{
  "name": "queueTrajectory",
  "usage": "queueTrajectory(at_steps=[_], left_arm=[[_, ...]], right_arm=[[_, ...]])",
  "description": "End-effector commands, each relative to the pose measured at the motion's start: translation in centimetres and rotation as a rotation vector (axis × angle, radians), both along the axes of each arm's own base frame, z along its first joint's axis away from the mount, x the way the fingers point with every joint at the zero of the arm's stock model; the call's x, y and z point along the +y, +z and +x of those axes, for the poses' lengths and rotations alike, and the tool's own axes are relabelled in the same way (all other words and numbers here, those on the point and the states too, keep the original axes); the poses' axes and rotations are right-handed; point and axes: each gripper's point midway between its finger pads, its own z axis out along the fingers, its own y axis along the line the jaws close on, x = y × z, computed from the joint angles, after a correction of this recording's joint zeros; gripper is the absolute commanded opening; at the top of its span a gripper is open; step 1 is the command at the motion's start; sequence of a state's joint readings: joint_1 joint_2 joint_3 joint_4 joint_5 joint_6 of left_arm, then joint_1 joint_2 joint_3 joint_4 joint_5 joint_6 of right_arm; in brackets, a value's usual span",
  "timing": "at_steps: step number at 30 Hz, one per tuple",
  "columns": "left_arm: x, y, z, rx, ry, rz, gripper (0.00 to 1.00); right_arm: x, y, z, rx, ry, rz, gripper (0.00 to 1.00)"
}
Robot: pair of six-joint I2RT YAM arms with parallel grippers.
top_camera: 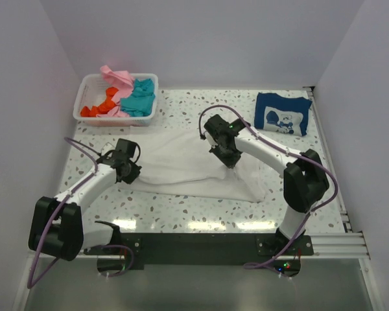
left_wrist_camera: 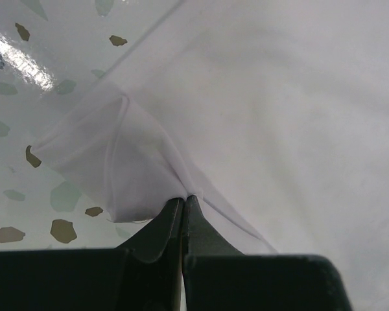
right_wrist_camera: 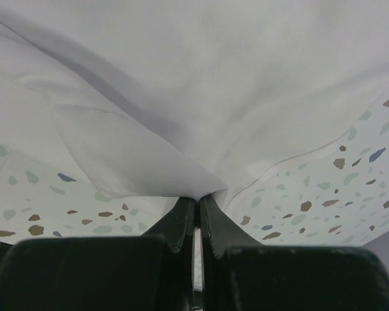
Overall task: Fold and stack the t-shirts
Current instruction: Fold the tshirt
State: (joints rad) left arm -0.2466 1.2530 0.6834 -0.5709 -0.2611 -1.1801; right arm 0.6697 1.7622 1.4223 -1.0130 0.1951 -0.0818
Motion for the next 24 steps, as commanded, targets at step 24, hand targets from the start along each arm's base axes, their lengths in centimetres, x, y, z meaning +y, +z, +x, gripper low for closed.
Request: queueTrajectory(at_steps=[24], left_arm=[[0.6, 2.5, 7.8, -0.157, 0.019, 0.060, 0.28]], right_arm=[[0.8, -1.9, 5.7, -0.062, -0.001, 0.034, 0.00]])
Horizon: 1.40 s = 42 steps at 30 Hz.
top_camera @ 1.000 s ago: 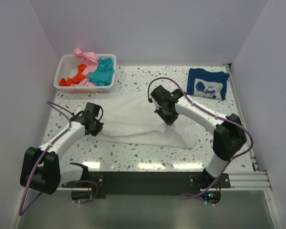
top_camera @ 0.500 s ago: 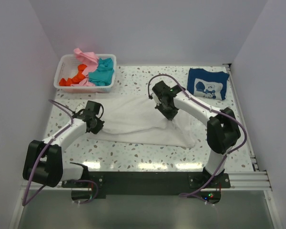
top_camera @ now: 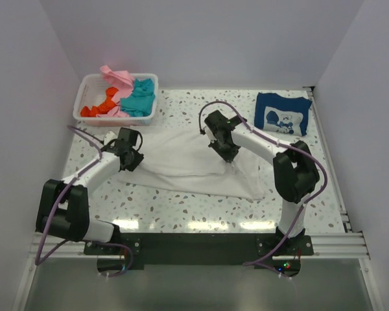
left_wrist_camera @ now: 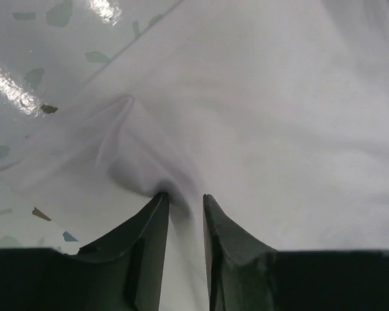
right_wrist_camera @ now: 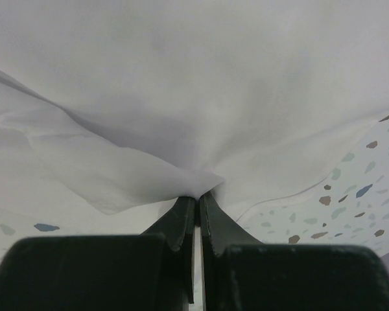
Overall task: Fold and stack the t-shirts
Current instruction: Fold the tshirt
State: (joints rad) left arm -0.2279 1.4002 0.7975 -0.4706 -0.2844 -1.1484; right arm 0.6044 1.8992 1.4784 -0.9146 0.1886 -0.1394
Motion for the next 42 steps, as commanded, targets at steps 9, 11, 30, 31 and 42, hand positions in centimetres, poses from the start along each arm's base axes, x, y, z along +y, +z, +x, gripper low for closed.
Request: queueTrajectory(at_steps=[9, 11, 30, 31, 42], left_arm=[[0.3, 2.5, 4.8, -0.079, -0.030, 0.057, 0.84], [0.3, 2.7, 4.6, -0.089, -0.034, 0.055, 0.96], [0.8, 2.2, 4.6, -0.099, -0.035, 0.087, 1.00], [0.8, 2.0, 4.9, -0.095, -0.035, 0.089, 1.00], [0.6, 1.0, 7.1, -0.089, -0.028, 0.101, 1.00]], right_arm=[[0.8, 1.7, 2.7, -0.093, -0.017, 0.046, 0.01], [0.7, 1.7, 2.8, -0.093, -0.019, 0.046, 0.02], [-0.6, 1.5, 4.6, -0.178, -0.175, -0.014, 0.18], [-0.7, 1.5, 4.8, -0.190, -0.184, -0.017, 0.19], [-1.7, 4.0, 7.7, -0.389, -0.351, 0.028, 0.70]])
